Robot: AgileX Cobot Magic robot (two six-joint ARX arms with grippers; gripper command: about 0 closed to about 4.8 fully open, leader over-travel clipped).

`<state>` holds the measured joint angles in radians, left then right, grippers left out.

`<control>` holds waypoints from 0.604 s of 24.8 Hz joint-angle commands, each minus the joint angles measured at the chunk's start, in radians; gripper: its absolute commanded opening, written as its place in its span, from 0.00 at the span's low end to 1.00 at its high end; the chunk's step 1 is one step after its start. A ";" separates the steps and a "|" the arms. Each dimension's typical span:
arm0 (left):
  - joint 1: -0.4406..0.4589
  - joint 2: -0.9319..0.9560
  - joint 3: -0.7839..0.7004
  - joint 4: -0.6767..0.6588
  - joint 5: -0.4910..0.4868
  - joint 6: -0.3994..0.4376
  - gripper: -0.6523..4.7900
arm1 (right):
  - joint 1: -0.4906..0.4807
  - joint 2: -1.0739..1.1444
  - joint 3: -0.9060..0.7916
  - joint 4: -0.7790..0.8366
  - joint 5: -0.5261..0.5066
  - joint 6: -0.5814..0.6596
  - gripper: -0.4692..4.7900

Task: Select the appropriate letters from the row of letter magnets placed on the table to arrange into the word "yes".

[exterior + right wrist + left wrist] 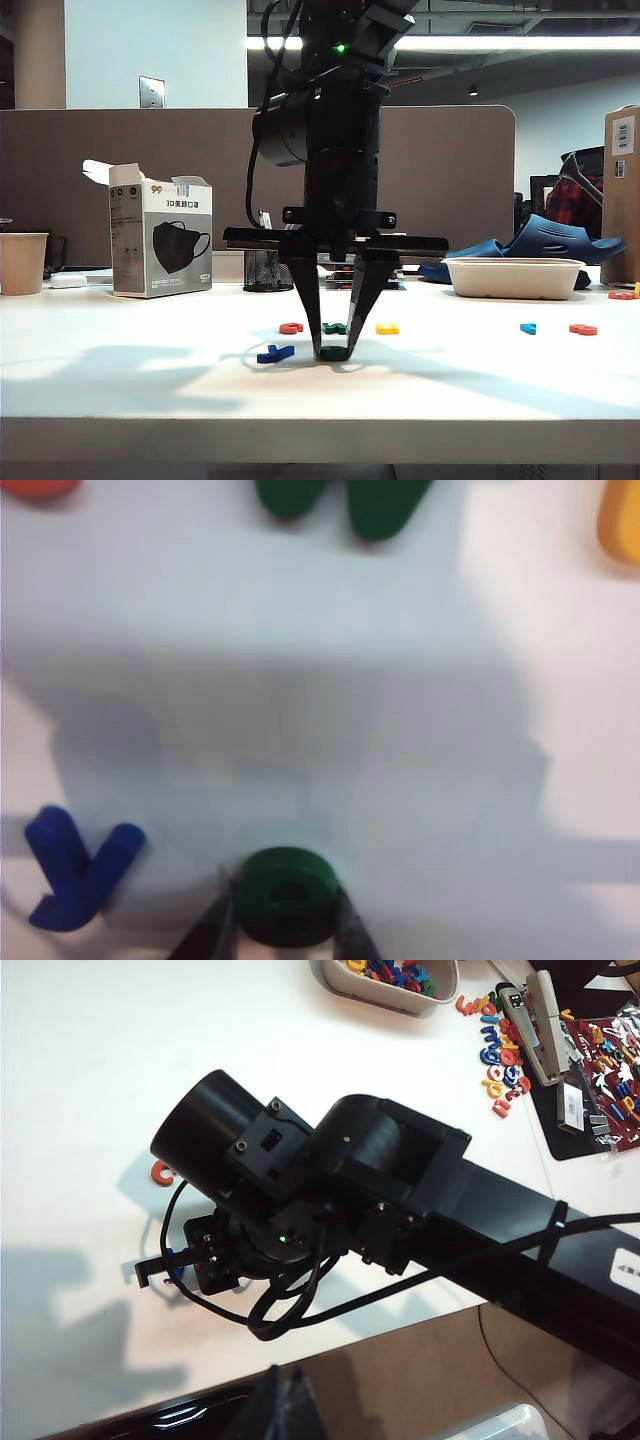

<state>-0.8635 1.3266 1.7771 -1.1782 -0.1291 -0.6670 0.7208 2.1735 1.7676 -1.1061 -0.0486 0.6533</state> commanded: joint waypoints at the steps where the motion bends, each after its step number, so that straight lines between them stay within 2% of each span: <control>1: -0.001 -0.004 0.002 0.008 -0.006 0.004 0.11 | 0.001 -0.004 0.003 0.000 0.002 -0.002 0.32; 4: -0.001 -0.004 0.002 0.008 -0.006 0.004 0.11 | 0.001 -0.004 0.003 0.001 0.001 -0.002 0.38; 7: -0.001 -0.004 0.002 0.008 -0.006 0.004 0.11 | 0.001 -0.004 0.003 0.003 0.002 -0.002 0.39; 13: -0.001 -0.004 0.002 0.008 -0.006 0.004 0.11 | 0.000 -0.006 0.005 0.014 0.002 -0.003 0.49; 15: -0.001 -0.004 0.002 0.008 -0.006 0.004 0.11 | 0.000 -0.008 0.005 0.014 0.001 -0.003 0.50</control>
<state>-0.8635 1.3266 1.7771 -1.1782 -0.1291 -0.6670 0.7204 2.1735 1.7676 -1.0962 -0.0486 0.6529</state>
